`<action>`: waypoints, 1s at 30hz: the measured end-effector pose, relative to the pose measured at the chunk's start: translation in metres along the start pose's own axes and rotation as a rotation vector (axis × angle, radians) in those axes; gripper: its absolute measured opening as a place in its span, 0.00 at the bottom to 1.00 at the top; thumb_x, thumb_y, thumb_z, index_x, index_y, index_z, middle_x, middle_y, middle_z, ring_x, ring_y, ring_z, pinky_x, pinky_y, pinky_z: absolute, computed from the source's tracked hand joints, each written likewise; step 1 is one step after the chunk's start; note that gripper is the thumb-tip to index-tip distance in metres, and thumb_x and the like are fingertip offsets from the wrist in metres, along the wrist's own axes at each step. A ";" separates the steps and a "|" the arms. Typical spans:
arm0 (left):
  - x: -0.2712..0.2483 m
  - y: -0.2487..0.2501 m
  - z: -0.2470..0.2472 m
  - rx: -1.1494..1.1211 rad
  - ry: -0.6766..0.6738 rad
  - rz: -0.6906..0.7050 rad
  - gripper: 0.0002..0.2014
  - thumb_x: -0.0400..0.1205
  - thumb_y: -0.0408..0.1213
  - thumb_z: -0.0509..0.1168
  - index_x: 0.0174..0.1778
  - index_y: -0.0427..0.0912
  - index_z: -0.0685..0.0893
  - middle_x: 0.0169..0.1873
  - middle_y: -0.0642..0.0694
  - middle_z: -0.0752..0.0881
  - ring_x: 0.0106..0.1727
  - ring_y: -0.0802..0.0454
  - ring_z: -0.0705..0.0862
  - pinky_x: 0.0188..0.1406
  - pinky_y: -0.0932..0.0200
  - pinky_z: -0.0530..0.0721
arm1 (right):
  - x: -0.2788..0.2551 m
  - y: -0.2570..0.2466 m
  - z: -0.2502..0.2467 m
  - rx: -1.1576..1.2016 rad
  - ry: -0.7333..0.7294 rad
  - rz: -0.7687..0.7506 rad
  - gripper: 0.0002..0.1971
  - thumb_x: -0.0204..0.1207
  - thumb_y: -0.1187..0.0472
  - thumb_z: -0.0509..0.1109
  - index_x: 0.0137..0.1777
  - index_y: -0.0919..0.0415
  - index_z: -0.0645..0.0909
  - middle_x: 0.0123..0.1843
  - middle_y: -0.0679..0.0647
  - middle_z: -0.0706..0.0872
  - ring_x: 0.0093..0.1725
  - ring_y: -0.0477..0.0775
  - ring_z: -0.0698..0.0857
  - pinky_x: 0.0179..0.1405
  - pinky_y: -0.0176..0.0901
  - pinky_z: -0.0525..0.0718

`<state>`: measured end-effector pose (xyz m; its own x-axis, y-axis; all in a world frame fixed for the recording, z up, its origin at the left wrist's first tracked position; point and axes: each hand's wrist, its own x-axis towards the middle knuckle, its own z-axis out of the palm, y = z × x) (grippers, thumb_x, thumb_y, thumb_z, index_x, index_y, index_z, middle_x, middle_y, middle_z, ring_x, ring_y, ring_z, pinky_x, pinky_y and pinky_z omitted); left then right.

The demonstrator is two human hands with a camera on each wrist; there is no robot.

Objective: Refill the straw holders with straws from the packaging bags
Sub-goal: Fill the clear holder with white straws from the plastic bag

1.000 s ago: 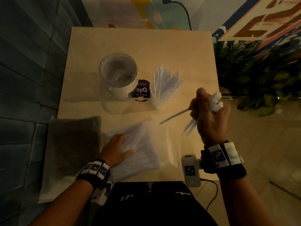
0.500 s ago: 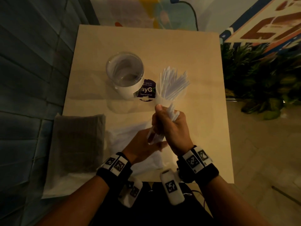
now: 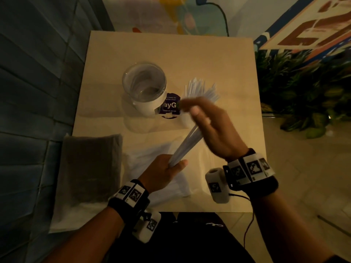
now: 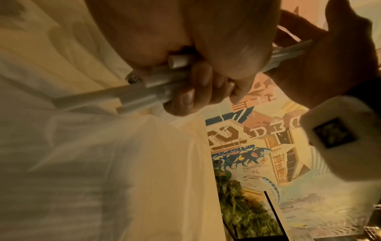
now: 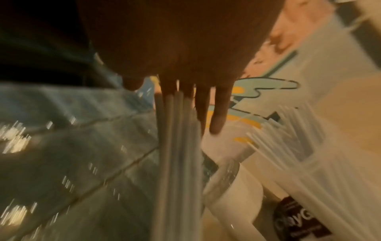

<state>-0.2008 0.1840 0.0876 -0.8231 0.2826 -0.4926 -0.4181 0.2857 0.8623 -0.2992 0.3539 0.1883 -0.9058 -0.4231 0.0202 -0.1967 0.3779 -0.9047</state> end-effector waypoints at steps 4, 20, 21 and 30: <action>0.000 0.004 -0.003 0.047 -0.045 -0.055 0.25 0.78 0.61 0.64 0.27 0.45 0.71 0.18 0.53 0.70 0.22 0.57 0.67 0.25 0.64 0.65 | -0.009 0.010 0.021 -0.077 -0.249 0.014 0.27 0.88 0.42 0.48 0.66 0.58 0.81 0.62 0.52 0.85 0.61 0.49 0.84 0.60 0.55 0.83; -0.001 0.047 -0.013 -0.508 0.161 0.283 0.25 0.82 0.49 0.66 0.27 0.37 0.66 0.22 0.39 0.62 0.24 0.47 0.65 0.32 0.58 0.72 | -0.049 0.036 0.100 1.312 -0.183 0.897 0.45 0.80 0.28 0.40 0.73 0.65 0.76 0.64 0.66 0.85 0.68 0.66 0.83 0.74 0.67 0.74; -0.003 0.047 -0.010 -0.478 0.165 0.265 0.25 0.82 0.48 0.65 0.27 0.35 0.65 0.22 0.38 0.62 0.24 0.47 0.65 0.31 0.59 0.72 | -0.047 0.035 0.099 1.328 -0.172 0.888 0.45 0.80 0.28 0.39 0.71 0.64 0.79 0.57 0.64 0.88 0.64 0.62 0.86 0.75 0.66 0.74; -0.008 0.033 -0.008 -0.266 0.125 0.051 0.15 0.76 0.51 0.69 0.26 0.49 0.80 0.18 0.52 0.73 0.23 0.55 0.70 0.23 0.64 0.69 | -0.042 0.031 0.060 0.710 -0.193 0.460 0.34 0.75 0.38 0.69 0.75 0.58 0.75 0.68 0.57 0.84 0.66 0.56 0.84 0.67 0.59 0.82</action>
<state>-0.2115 0.1838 0.1207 -0.8798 0.1705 -0.4438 -0.4473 0.0192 0.8942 -0.2446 0.3334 0.1340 -0.7460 -0.5111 -0.4269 0.5124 -0.0309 -0.8582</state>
